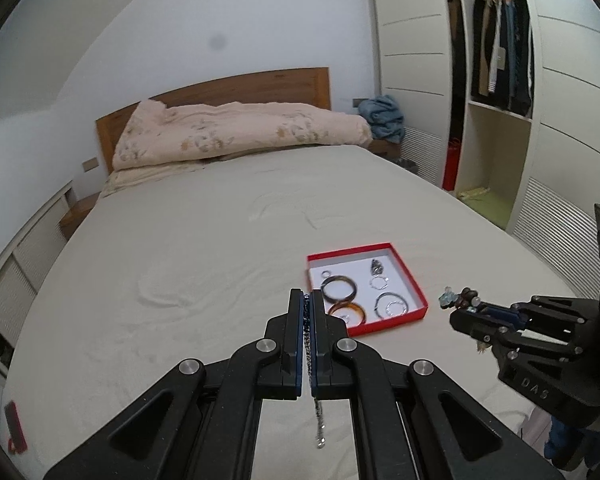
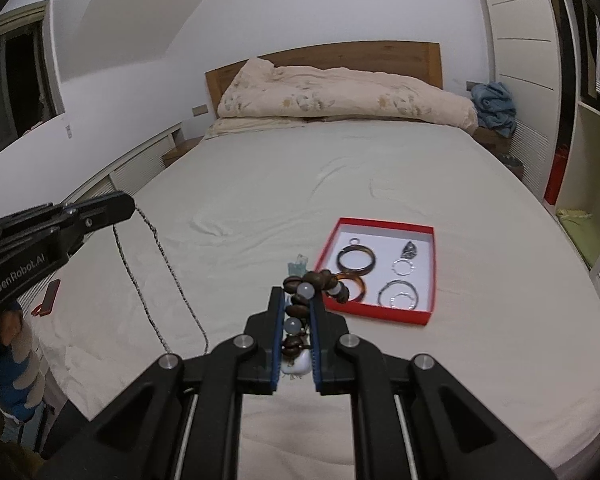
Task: Organize jewelry
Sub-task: 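Lower the chain and bracelet into the red box and open both tools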
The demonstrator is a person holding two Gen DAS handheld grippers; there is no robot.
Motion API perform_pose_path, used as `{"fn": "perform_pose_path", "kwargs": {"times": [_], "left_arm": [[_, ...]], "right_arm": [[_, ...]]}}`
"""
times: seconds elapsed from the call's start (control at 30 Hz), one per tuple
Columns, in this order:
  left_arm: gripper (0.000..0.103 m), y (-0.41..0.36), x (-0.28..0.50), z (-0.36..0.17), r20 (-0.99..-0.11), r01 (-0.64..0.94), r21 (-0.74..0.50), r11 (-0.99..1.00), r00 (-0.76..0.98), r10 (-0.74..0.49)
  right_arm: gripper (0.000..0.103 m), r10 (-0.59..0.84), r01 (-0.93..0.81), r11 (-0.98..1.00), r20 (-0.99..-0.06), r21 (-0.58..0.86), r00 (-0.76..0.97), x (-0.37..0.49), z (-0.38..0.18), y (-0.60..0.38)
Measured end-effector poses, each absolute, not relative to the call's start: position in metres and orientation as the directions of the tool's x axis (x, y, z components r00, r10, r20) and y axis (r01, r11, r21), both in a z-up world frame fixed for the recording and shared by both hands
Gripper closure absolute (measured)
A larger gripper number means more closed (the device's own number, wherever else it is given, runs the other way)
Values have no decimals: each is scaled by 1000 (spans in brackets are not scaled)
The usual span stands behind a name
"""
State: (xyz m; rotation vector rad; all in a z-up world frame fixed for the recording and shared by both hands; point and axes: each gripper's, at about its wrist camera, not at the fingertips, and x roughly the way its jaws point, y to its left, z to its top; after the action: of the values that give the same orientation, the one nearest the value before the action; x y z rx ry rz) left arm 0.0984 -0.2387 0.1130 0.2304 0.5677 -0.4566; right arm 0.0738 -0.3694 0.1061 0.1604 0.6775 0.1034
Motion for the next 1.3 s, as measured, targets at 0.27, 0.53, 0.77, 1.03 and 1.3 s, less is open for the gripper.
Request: {"fn": "perform_pose_path", "kwargs": {"times": [0.27,0.53,0.77,1.03,1.3], "left_arm": [[101,-298,139,111,-574,530,90,843,719,-390],[101,-336,191,106,-579,556,80,827,701,-416],[101,-358,232,97,-582,553,75,830,700,-413],[101,-380,262,74,-609,559,49,828,674,-418],[101,-391,284,37,-661,563,27,826,629,-408]], "right_arm": [[93,126,-23,985,-633,168,764,119,94,-413],[93,112,-14,987,-632,158,767,178,87,-445],[93,112,-19,988,-617,154,779,219,80,-461],[92,117,-15,985,-610,170,784,245,65,-474],[92,132,-2,980,-643,199,754,263,30,-480]]}}
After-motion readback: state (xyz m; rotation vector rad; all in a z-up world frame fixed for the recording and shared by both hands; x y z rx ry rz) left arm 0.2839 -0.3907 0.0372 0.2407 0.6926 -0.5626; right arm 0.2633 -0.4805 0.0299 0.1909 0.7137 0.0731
